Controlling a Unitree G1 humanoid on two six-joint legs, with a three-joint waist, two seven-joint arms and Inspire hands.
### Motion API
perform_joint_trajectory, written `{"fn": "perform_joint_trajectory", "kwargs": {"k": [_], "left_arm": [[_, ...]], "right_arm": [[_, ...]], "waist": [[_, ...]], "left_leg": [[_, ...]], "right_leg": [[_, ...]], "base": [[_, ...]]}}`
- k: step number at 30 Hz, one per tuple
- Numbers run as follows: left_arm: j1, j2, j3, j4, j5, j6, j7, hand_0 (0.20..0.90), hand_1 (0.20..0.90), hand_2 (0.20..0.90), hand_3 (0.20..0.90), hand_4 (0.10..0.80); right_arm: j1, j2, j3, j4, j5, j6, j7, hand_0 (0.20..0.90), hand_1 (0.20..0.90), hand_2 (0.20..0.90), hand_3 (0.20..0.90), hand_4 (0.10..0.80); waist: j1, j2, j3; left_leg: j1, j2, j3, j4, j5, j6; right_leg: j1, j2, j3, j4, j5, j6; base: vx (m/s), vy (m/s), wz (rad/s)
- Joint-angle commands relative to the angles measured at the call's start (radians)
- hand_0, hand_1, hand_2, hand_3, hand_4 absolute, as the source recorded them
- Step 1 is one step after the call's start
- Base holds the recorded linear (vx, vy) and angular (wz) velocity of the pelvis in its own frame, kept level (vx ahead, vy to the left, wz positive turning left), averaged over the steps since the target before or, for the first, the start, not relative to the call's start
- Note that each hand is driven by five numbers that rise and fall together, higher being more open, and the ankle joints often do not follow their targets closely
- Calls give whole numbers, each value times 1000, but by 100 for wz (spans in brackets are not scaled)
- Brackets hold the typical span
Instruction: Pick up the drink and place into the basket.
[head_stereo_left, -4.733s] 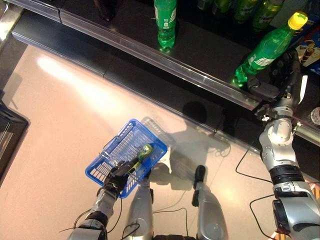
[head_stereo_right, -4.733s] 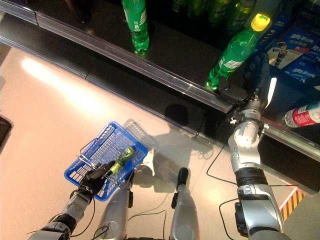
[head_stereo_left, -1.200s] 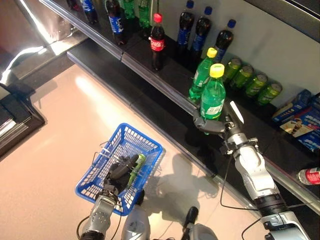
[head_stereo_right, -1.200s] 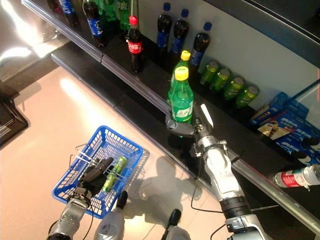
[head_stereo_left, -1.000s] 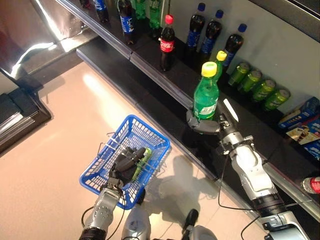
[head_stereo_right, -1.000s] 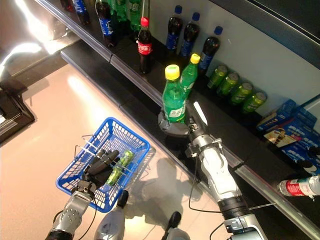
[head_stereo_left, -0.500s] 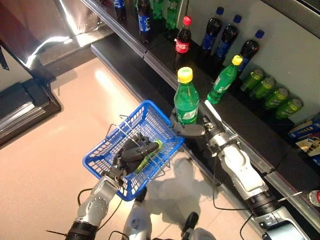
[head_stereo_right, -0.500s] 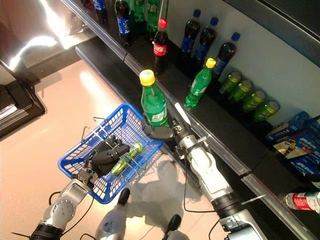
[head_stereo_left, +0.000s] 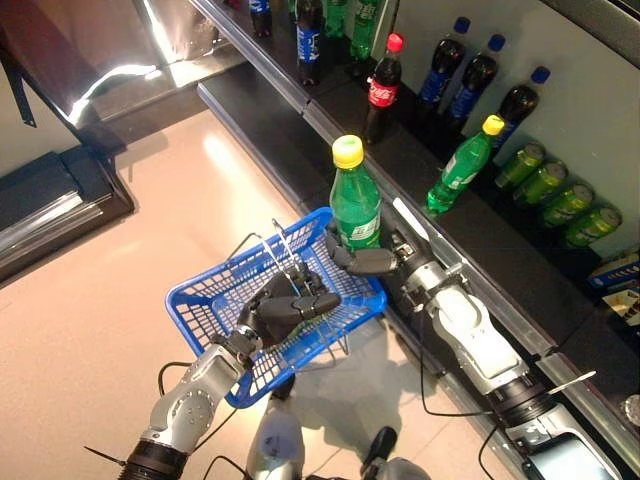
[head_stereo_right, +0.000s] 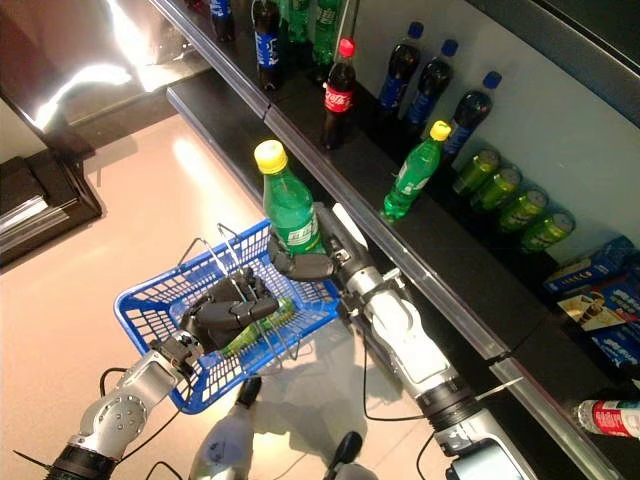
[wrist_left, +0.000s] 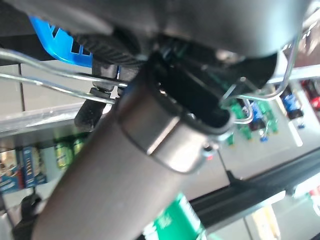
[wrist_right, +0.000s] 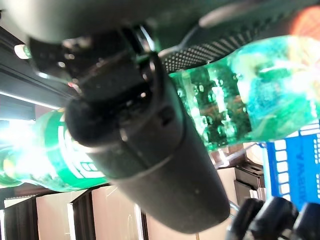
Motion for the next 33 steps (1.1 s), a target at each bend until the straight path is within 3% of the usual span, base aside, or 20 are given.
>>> {"fn": "perform_joint_trajectory", "kwargs": {"k": [1, 10, 33], "left_arm": [[-179, -74, -57, -257, -74, -118, -213, 300, 300, 300, 200, 100], [-215, -66, -77, -311, -64, -135, -217, 300, 300, 300, 200, 100], [-239, -55, -72, -398, -70, -134, -249, 300, 300, 300, 200, 100]], "right_arm": [[-94, 37, 60, -50, 49, -105, -1, 300, 300, 300, 200, 100], [-81, 59, 124, 14, 23, -79, -21, 300, 300, 300, 200, 100], [-24, 75, 159, 206, -138, -71, -48, 300, 300, 300, 200, 100]], "waist": [[-4, -25, -332], [-2, -24, -338], [1, -22, -344]], "left_leg": [[54, 10, 66, -4, -88, 38], [47, 6, 58, -4, -81, 36], [42, 1, 42, -4, -79, 33]], "right_leg": [[43, -39, -24, -2, -32, 4], [42, -39, -29, -2, -32, 4], [36, -40, -26, -2, -32, 4]], "base": [[0, 0, 0], [0, 0, 0], [-2, 1, 1]]}}
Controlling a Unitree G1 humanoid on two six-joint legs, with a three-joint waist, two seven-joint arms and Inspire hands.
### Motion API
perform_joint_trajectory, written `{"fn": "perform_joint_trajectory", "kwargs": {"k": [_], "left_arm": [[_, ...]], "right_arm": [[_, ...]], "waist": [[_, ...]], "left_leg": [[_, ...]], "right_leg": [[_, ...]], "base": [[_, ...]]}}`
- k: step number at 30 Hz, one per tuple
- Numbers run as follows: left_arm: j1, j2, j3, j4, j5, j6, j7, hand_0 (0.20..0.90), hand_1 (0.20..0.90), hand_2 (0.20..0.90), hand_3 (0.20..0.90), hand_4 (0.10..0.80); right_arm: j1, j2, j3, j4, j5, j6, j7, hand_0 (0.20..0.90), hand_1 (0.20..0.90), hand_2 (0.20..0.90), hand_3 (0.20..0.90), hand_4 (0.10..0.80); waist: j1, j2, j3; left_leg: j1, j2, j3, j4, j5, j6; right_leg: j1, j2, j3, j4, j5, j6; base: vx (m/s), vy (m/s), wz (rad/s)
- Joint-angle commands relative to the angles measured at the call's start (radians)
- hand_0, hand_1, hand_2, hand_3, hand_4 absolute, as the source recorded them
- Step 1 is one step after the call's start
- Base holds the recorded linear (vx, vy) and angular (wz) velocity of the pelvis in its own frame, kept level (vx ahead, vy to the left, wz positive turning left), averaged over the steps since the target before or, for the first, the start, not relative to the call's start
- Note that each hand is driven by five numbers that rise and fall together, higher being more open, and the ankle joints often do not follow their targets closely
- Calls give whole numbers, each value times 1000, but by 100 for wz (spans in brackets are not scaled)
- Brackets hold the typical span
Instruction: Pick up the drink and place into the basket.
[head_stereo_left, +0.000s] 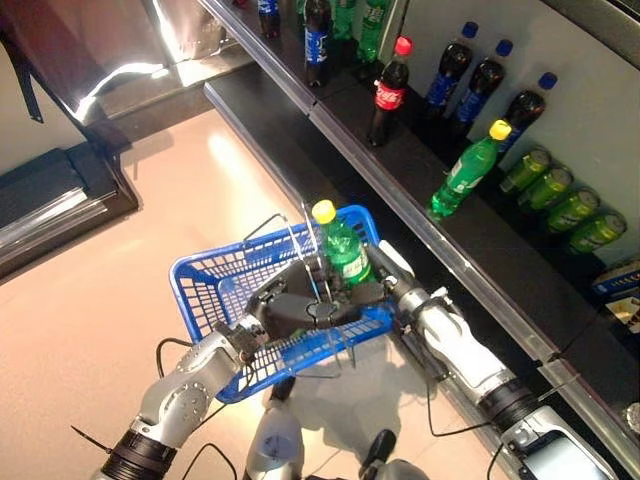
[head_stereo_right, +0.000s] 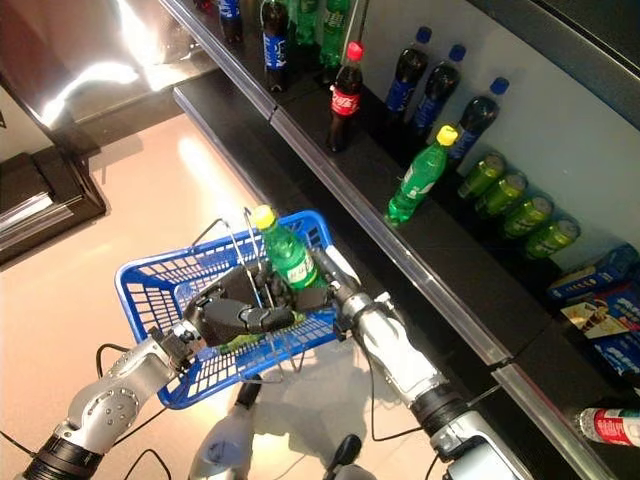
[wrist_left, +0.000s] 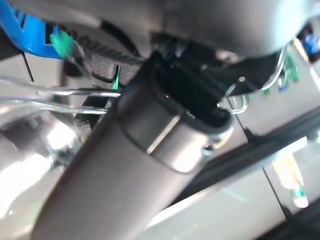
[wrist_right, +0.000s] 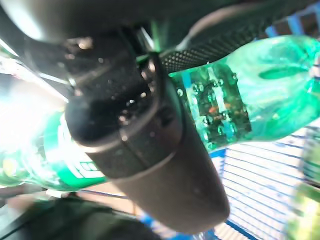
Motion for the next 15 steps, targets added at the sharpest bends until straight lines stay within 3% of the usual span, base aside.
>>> {"fn": "perform_joint_trajectory", "kwargs": {"k": [1, 15], "left_arm": [[-189, -133, -38, -219, -110, -161, -205, 300, 300, 300, 200, 100], [-191, -134, -45, -249, -101, -150, -231, 300, 300, 300, 200, 100]], "right_arm": [[-33, 64, 38, -6, -29, -135, -21, 300, 300, 300, 200, 100], [-51, 43, 84, 3, -162, -122, -43, 300, 300, 300, 200, 100]], "waist": [[-4, -16, -341], [1, -17, -336]], "left_leg": [[46, 10, 56, -5, -80, 33], [49, 10, 49, -5, -79, 32]], "right_leg": [[30, -35, -9, -2, -25, -3], [36, -33, -10, -2, -27, -5]], "base": [[0, 0, 0], [0, 0, 0]]}}
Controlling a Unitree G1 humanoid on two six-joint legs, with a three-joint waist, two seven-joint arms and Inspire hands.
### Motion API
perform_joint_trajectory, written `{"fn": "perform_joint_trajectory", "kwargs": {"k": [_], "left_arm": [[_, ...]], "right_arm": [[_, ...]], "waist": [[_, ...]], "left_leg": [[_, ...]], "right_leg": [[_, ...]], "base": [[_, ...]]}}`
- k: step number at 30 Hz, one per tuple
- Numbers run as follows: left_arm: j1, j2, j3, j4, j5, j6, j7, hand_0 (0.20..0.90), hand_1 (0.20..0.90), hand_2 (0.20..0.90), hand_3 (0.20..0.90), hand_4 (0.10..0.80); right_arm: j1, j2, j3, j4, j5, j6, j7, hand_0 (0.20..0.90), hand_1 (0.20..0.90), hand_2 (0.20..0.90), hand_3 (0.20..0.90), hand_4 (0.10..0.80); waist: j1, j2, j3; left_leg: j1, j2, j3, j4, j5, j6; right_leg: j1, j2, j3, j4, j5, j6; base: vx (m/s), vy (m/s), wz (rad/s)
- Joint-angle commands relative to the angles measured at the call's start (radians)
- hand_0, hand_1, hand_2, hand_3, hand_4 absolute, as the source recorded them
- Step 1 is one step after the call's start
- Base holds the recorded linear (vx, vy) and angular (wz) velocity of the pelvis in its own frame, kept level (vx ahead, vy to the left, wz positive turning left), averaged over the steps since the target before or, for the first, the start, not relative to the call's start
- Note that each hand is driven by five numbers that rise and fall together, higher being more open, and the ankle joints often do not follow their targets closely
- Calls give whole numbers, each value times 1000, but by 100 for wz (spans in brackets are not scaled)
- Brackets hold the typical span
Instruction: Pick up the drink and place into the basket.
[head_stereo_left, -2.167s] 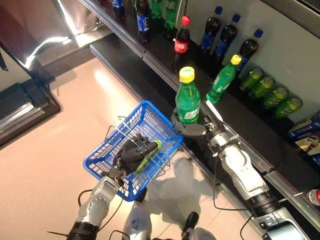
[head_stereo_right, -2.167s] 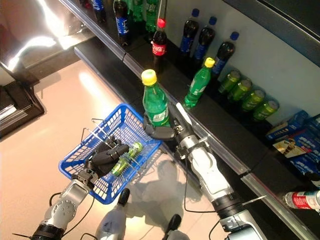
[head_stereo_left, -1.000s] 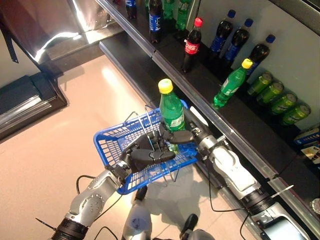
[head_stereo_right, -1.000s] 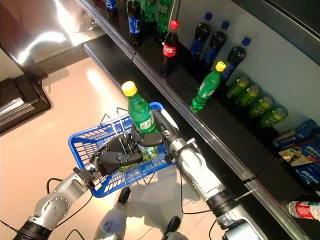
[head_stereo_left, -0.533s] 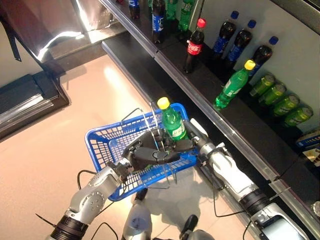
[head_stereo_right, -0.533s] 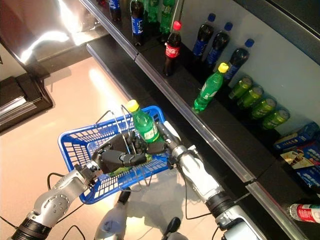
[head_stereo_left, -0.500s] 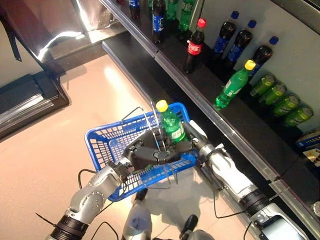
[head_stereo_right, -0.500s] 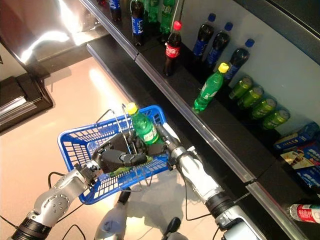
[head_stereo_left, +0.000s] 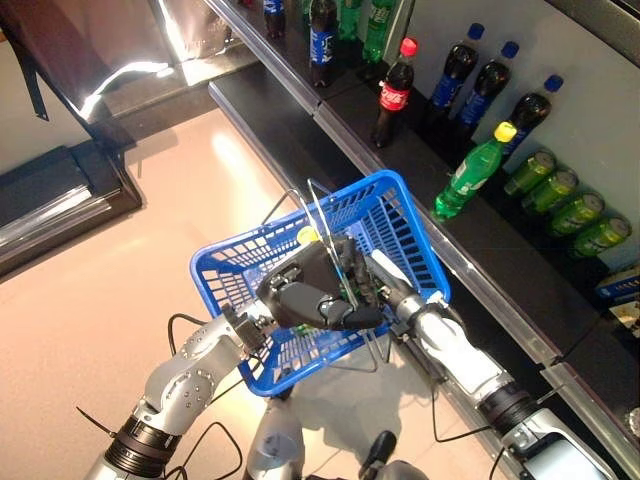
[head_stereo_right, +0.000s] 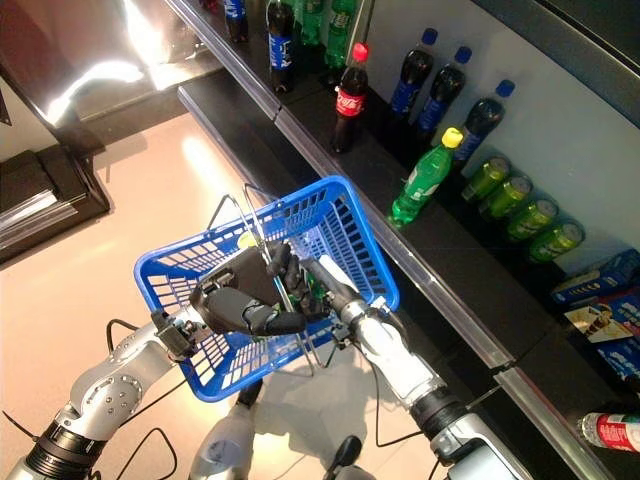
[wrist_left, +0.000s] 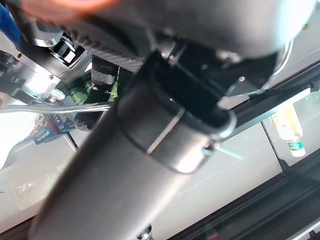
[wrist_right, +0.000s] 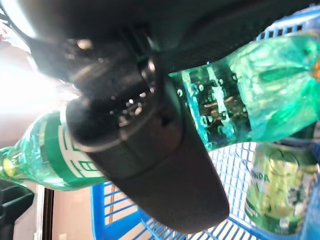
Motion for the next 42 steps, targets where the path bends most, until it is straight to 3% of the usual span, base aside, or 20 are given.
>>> {"fn": "perform_joint_trajectory", "kwargs": {"k": [1, 25, 42], "left_arm": [[-130, -133, -33, -210, -102, -149, -164, 300, 300, 300, 200, 100], [-192, -108, -109, -236, -43, -155, -228, 300, 300, 300, 200, 100], [-231, -129, -161, -260, -35, -131, -254, 300, 300, 300, 200, 100]], "right_arm": [[-53, 45, 74, 1, -17, -124, -41, 300, 300, 300, 200, 100], [-184, -28, 195, -9, -261, -99, -51, 300, 300, 300, 200, 100], [-252, 34, 280, 146, -360, -34, -27, 300, 300, 300, 200, 100]], "waist": [[-12, -17, -335], [-5, -22, -334], [27, -31, -336]], "left_leg": [[49, 12, 50, -5, -78, 32], [46, 11, 42, -5, -75, 29], [46, 5, 14, -5, -74, 29]], "right_leg": [[34, -32, -10, -2, -25, -5], [37, -32, -11, -2, -25, -3], [46, -28, -24, -2, -24, -4]], "base": [[0, 0, 0], [0, 0, 0], [5, -4, 4]]}}
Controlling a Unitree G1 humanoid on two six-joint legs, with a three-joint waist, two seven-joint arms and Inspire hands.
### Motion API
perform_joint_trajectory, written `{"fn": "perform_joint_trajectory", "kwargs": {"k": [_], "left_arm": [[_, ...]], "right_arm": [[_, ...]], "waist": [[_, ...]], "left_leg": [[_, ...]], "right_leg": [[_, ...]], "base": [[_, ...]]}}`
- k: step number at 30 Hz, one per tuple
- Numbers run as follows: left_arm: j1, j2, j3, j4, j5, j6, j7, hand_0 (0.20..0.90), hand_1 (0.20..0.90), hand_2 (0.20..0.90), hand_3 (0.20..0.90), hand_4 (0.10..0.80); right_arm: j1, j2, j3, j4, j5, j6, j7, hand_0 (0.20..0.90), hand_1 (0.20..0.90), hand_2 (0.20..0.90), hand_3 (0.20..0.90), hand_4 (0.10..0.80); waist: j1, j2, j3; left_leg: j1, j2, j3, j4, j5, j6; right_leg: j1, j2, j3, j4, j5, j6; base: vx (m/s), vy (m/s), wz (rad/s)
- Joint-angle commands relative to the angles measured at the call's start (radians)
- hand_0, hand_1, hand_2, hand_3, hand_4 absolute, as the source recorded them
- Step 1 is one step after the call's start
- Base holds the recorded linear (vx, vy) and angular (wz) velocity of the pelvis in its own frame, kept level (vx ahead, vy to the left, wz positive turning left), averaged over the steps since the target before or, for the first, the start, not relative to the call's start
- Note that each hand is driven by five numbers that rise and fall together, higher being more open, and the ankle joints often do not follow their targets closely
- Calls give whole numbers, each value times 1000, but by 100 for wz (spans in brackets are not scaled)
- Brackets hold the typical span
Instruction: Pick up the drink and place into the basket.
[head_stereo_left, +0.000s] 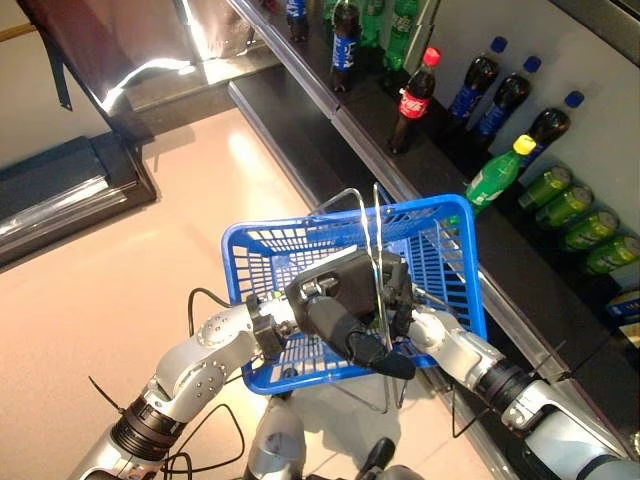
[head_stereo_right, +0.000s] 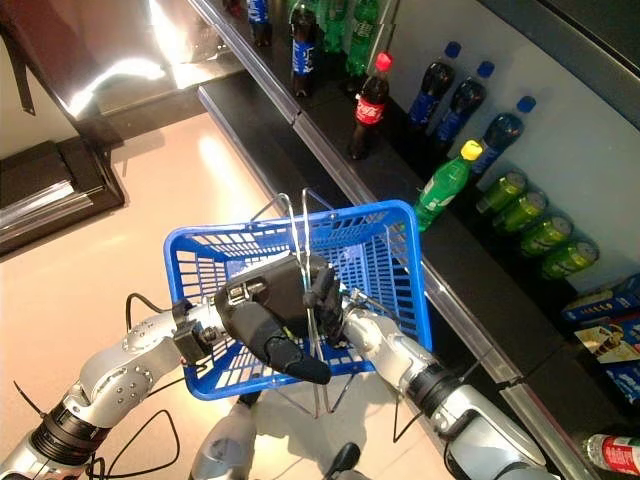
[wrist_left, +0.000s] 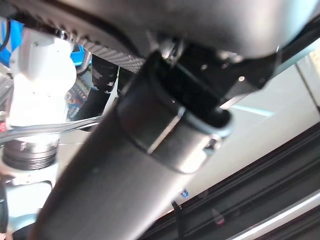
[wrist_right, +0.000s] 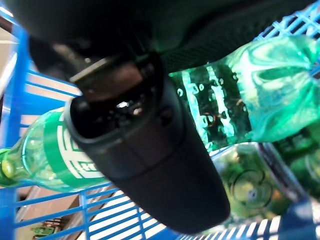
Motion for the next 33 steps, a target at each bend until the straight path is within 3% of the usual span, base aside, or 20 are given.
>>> {"fn": "perform_joint_trajectory", "kwargs": {"k": [1, 21, 33], "left_arm": [[-112, -172, -40, -197, -116, -160, -143, 300, 300, 300, 200, 100], [-130, -208, -60, -225, -118, -121, -146, 300, 300, 300, 200, 100], [-133, -225, -71, -229, -112, -103, -150, 300, 300, 300, 200, 100]], "right_arm": [[-78, 77, 70, 51, -1, -43, -37, 300, 300, 300, 200, 100], [-86, 172, 54, 246, -112, 39, -68, 300, 300, 300, 200, 100], [-124, 194, 74, 294, -123, 83, -8, 300, 300, 300, 200, 100]], "waist": [[-2, -21, -330], [21, -23, -336], [36, -30, -337]], "left_leg": [[45, 13, 42, -7, -75, 30], [48, 11, 25, -7, -74, 33], [50, 7, 15, -7, -75, 35]], "right_leg": [[26, -27, 5, -2, -16, -9], [33, -22, -5, -2, -17, -14], [34, -19, -10, -2, -17, -18]], "base": [[0, 0, 0], [3, 0, 2], [0, 0, 0]]}}
